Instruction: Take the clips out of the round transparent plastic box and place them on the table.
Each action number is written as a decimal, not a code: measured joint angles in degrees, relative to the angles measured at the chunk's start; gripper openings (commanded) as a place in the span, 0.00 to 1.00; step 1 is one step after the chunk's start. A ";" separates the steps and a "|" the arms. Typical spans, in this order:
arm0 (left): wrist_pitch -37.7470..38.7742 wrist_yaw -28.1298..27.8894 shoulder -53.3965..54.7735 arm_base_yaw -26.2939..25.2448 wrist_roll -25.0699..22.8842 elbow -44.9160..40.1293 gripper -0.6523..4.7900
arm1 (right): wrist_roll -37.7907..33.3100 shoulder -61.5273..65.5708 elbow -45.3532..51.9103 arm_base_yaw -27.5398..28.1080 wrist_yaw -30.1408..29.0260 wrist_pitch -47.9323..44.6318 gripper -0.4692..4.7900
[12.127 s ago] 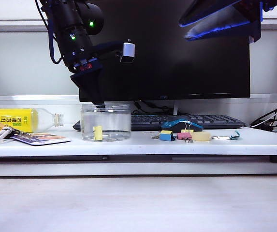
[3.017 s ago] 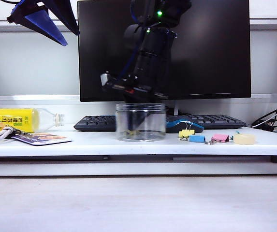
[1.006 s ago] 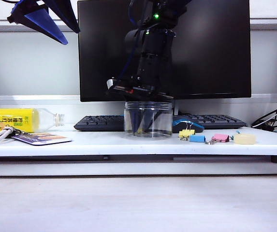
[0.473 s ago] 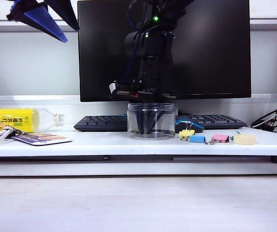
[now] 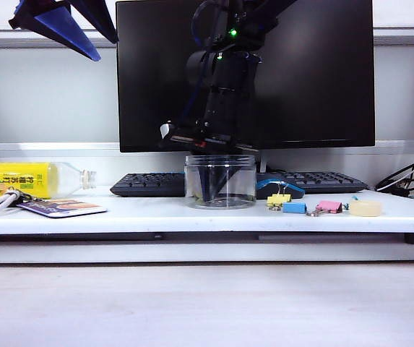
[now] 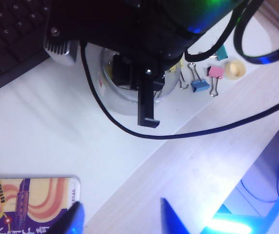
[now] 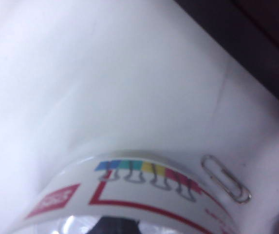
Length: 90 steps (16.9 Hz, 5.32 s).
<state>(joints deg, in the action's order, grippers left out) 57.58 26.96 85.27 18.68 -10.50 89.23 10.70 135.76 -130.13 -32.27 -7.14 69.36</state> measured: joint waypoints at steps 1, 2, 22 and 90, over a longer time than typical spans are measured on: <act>-0.09 0.00 0.00 0.00 0.00 0.00 0.51 | -0.20 0.00 0.00 0.02 -0.98 -0.02 0.10; -0.50 -0.02 0.00 0.00 -0.02 0.00 0.51 | -0.42 -0.02 0.00 0.02 -1.92 0.00 0.10; -0.79 0.00 -0.09 0.00 -0.39 0.00 0.50 | -5.79 -2.43 -12.76 -0.02 -4.90 9.86 0.10; -5.05 -7.78 -54.95 0.00 -0.39 -0.02 0.50 | -1.79 -78.34 13.55 6.54 6.64 3.56 0.24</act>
<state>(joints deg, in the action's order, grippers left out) 52.53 19.18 30.33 18.68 -10.90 89.21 8.91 57.43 -116.57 -25.74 -0.49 72.93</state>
